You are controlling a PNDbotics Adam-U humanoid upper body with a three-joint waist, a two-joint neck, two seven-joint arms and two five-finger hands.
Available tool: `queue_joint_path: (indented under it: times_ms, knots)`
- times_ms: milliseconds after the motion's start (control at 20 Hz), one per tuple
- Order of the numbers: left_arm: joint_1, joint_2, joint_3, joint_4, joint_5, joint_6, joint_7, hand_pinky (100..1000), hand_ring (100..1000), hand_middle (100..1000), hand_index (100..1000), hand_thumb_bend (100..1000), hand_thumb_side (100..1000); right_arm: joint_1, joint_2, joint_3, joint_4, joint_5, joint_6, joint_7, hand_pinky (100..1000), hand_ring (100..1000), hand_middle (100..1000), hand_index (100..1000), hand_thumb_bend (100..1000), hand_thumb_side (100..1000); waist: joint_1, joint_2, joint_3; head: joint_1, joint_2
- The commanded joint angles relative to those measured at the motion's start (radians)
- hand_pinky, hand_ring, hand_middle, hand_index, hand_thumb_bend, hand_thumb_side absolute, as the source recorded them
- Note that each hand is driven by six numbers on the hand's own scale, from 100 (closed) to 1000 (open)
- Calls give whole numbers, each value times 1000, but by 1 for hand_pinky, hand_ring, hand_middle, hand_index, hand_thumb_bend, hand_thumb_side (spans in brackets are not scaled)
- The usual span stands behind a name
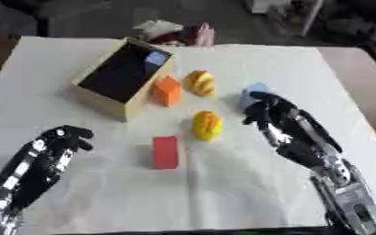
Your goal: Pick up objects on the table and place them in the box.
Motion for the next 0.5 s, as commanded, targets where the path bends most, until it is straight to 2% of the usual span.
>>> queue_joint_path:
  times_ms: [50, 300, 500]
  knots:
    - [-9, 4, 3, -12, -1, 0, -1, 825, 649, 674, 745, 100, 755, -6, -9, -4, -20, 31, -24, 54, 806, 692, 713, 921, 100, 454, 3, -9, 1, 0, 5]
    - [-9, 5, 3, -12, -1, 0, -1, 825, 650, 674, 745, 100, 755, -6, -7, -11, -20, 50, -45, 116, 827, 750, 756, 934, 100, 453, 2, -10, 2, -1, 5]
    - [-9, 5, 3, -11, -1, 0, -2, 826, 650, 674, 745, 100, 757, -6, -8, -14, -23, 58, -65, 147, 843, 780, 782, 951, 100, 511, 0, -9, 3, -1, 5]
